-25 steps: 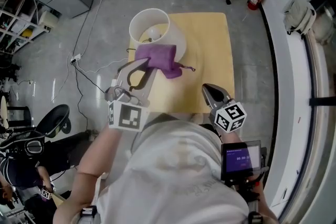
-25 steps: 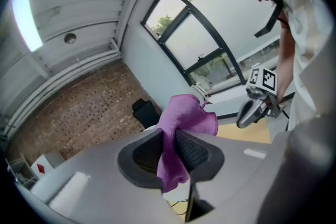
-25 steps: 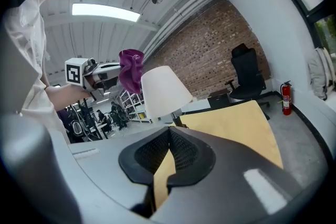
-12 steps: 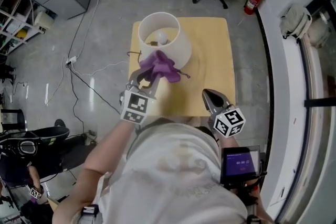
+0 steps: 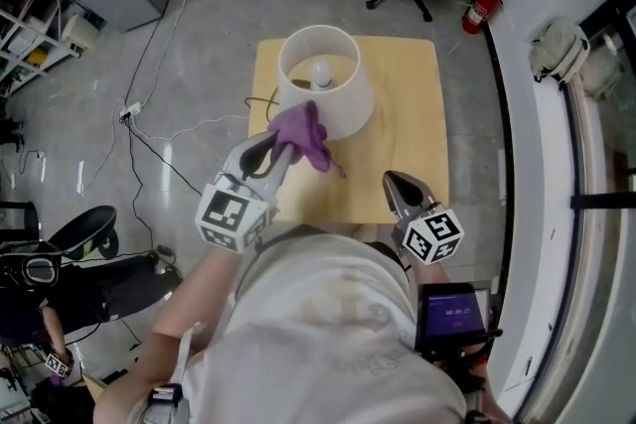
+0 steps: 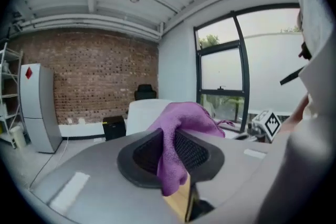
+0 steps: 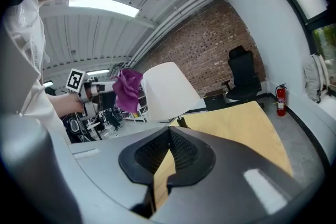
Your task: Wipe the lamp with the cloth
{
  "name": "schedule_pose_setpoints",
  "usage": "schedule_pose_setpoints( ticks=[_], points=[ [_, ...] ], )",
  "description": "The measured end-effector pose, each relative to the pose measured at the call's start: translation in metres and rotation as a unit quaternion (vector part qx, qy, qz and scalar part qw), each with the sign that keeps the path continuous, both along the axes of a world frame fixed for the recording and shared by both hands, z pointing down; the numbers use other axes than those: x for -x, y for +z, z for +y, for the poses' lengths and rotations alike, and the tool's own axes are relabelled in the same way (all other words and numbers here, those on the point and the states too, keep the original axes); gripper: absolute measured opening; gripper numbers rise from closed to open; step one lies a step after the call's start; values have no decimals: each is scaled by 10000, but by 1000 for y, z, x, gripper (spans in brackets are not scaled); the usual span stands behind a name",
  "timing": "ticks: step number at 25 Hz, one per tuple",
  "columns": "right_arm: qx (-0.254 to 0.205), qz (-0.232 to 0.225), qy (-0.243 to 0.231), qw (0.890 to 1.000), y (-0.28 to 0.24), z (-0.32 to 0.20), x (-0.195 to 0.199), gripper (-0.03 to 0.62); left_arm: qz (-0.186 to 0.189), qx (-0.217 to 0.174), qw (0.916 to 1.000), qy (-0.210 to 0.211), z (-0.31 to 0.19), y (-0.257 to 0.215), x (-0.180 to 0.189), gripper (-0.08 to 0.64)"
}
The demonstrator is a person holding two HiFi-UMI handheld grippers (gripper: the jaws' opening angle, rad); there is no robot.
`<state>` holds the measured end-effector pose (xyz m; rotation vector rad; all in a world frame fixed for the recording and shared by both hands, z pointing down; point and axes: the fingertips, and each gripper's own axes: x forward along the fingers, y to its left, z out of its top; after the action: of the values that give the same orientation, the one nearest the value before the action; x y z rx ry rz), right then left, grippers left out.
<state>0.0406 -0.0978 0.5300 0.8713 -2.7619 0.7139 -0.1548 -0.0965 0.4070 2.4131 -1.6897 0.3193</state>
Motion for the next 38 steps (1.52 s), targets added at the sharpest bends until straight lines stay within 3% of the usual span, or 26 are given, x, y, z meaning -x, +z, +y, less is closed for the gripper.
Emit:
schedule_pose_setpoints(
  ticks=[3, 8, 16, 20, 23, 25, 28, 31, 33, 35, 37, 38],
  points=[
    [-2, 7, -28, 10000, -1, 2, 7, 11, 194, -580, 9978, -273, -9, -38, 23, 72],
    [-59, 47, -46, 10000, -8, 7, 13, 11, 236, -582, 9963, -579, -42, -34, 46, 72],
    [-58, 130, 210, 9997, -9, 11, -8, 11, 106, 538, 9965, -625, -39, 64, 34, 72],
    [2, 120, 249, 9996, -5, 14, -11, 11, 136, 1318, 9904, -390, -22, 119, 23, 72],
    [8, 99, 236, 9997, -4, 16, -11, 11, 102, 1527, 9875, -374, -12, 130, 29, 74],
    [-7, 78, 228, 9997, -5, 14, -11, 11, 34, 1387, 9889, -536, -12, 115, 44, 72],
    [-26, 36, 208, 9998, -5, 11, -10, 11, -215, 826, 9939, -701, -22, 60, 68, 72],
    [-36, -15, 191, 9998, -4, 11, -9, 11, -730, -12, 9968, -335, -43, -15, 65, 72],
    [-46, -55, 181, 9998, -3, 11, -8, 11, -1276, -422, 9908, 164, -61, -56, 51, 72],
    [-61, -100, 182, 9998, -4, 10, -6, 11, -2005, -580, 9749, 771, -80, -82, 29, 72],
    [-77, -149, 225, 9996, -5, 9, -7, 11, -2817, -451, 9485, 1375, -97, -89, 8, 72],
    [-85, -174, 261, 9995, -6, 8, -9, 11, -3238, -268, 9315, 1638, -106, -85, 0, 71]
  ],
)
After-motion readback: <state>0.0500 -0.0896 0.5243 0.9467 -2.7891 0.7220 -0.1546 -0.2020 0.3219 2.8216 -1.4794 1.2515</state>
